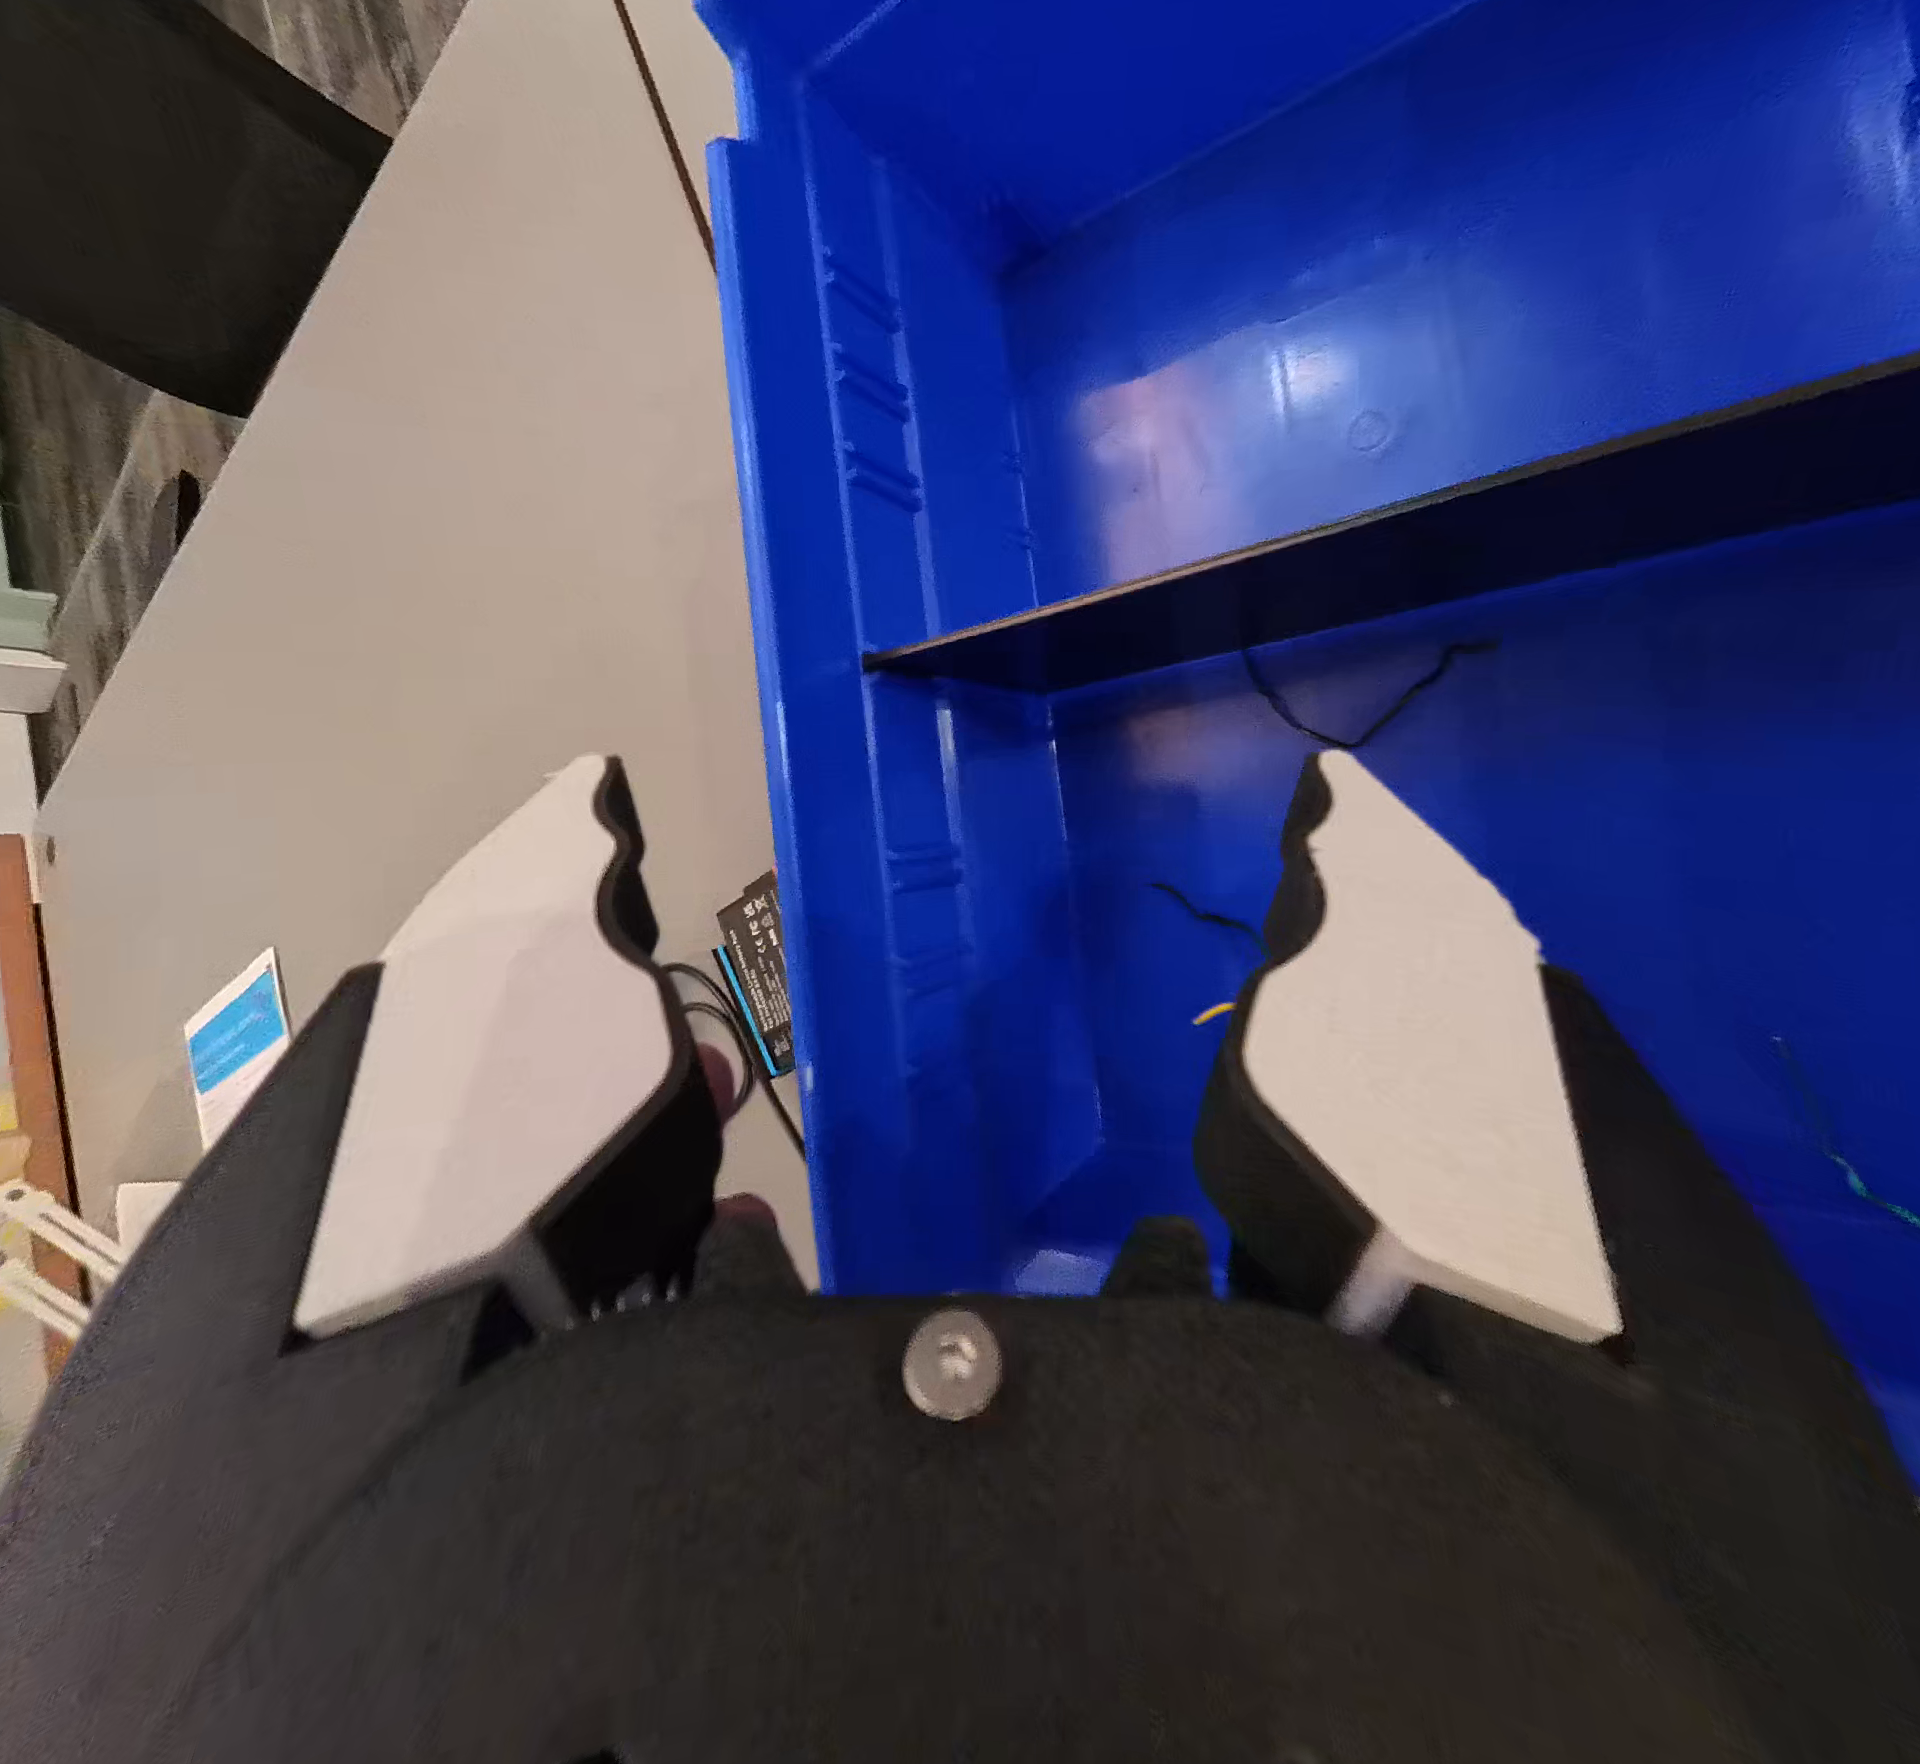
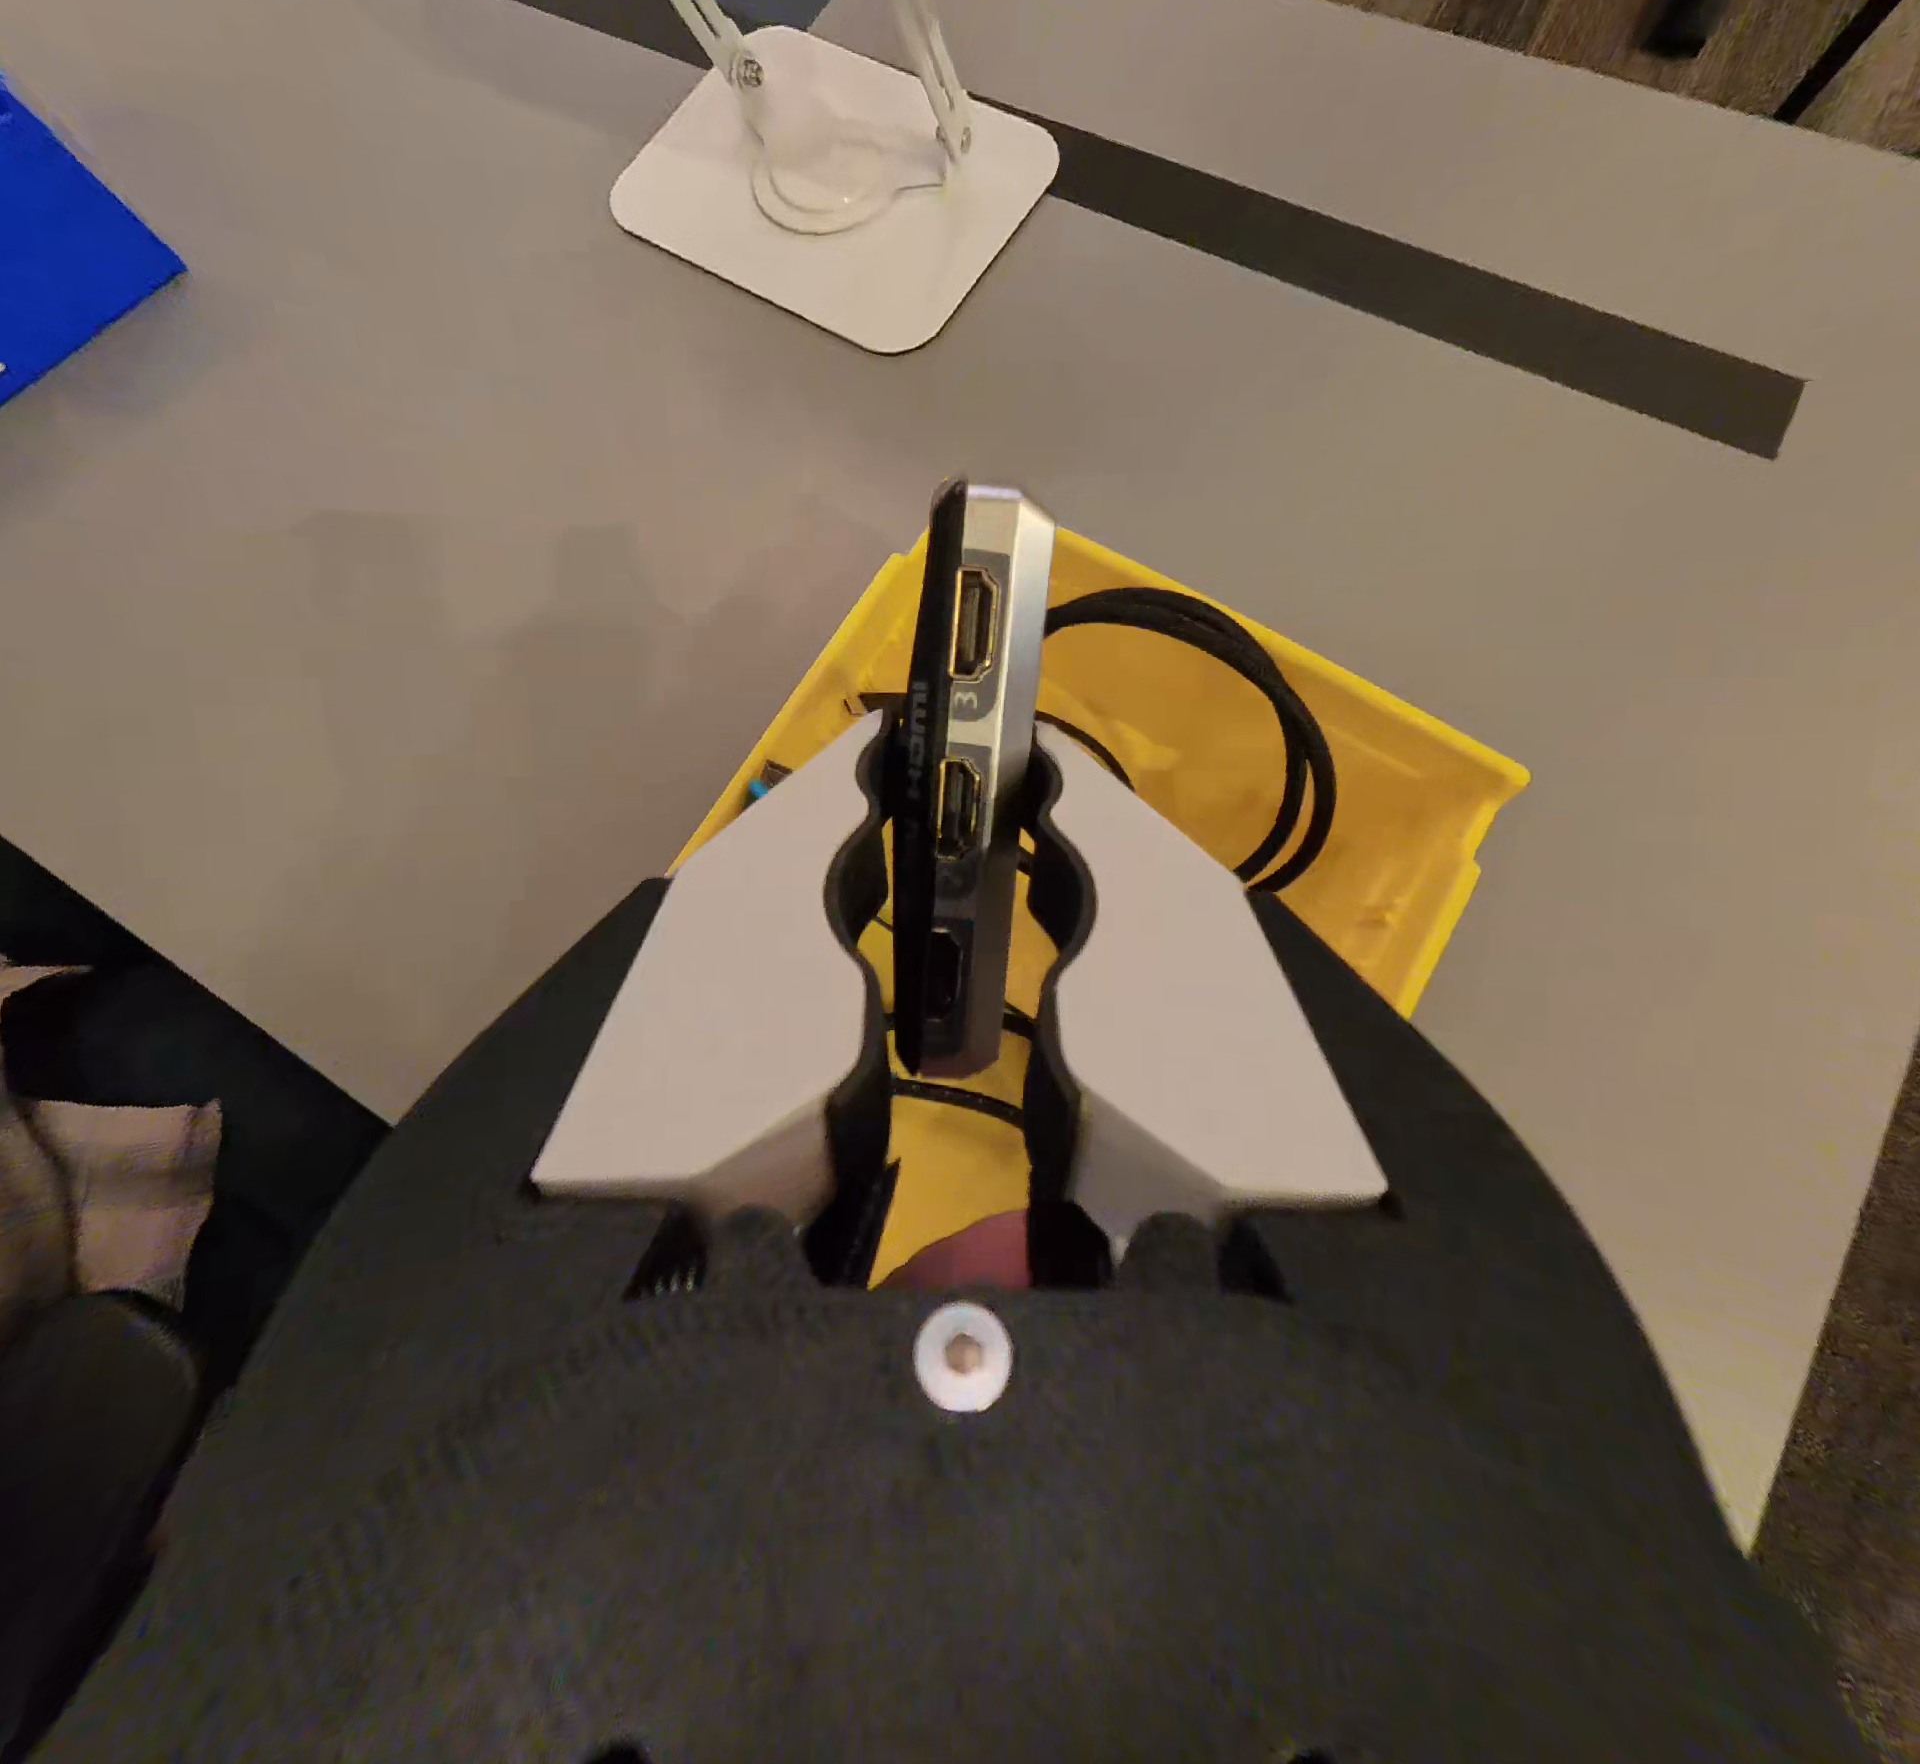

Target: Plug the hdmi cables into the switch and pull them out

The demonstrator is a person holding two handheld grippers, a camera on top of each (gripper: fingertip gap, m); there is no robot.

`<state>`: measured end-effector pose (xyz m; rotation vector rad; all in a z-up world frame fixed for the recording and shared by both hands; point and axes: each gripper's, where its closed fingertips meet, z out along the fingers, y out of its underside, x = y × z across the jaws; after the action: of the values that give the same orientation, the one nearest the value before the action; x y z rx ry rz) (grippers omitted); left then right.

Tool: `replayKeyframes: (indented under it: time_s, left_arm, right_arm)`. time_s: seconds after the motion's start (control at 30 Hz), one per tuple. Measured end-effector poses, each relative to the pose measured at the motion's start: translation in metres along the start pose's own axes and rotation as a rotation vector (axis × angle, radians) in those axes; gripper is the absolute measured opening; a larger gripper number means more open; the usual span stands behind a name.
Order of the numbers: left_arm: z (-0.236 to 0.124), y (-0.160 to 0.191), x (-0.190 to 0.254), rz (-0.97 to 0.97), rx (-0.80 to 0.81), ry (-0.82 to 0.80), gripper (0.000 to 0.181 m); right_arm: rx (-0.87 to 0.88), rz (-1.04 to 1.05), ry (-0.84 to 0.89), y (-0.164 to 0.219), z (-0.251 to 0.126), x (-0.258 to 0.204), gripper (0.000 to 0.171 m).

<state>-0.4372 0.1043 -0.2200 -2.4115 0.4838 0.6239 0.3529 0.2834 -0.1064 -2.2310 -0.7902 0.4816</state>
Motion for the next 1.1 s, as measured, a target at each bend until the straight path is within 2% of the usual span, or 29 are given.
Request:
replayKeyframes:
  time_s: [0.17,0.4,0.53,0.83,0.93,1.07,1.1]
  left_arm:
    - [0.008,0.016,-0.011,-0.017,-0.051,-0.041,0.115]
    - [0.02,0.034,-0.005,-0.101,-0.095,0.042,0.113]
    - [0.023,0.04,0.004,-0.098,-0.115,0.087,0.105]
    - [0.021,0.037,0.016,-0.047,-0.146,0.112,0.091]
    - [0.02,0.037,0.022,-0.036,-0.153,0.136,0.09]
    - [0.017,0.035,0.032,-0.038,-0.145,0.189,0.088]
    - [0.016,0.034,0.034,-0.039,-0.146,0.205,0.084]
  right_arm:
    - [-0.041,0.061,-0.062,0.005,0.033,0.012,0.019]
    - [-0.189,0.117,-0.119,0.036,0.077,0.024,0.022]
    - [-0.295,0.04,0.033,0.055,0.089,0.042,0.041]
    - [-0.336,-0.114,0.24,0.048,0.053,0.064,0.057]
    - [-0.304,-0.123,0.302,0.044,0.033,0.072,0.052]
    - [-0.304,-0.117,0.377,0.059,0.004,0.088,0.052]
    - [-0.314,-0.107,0.375,0.067,-0.002,0.09,0.045]
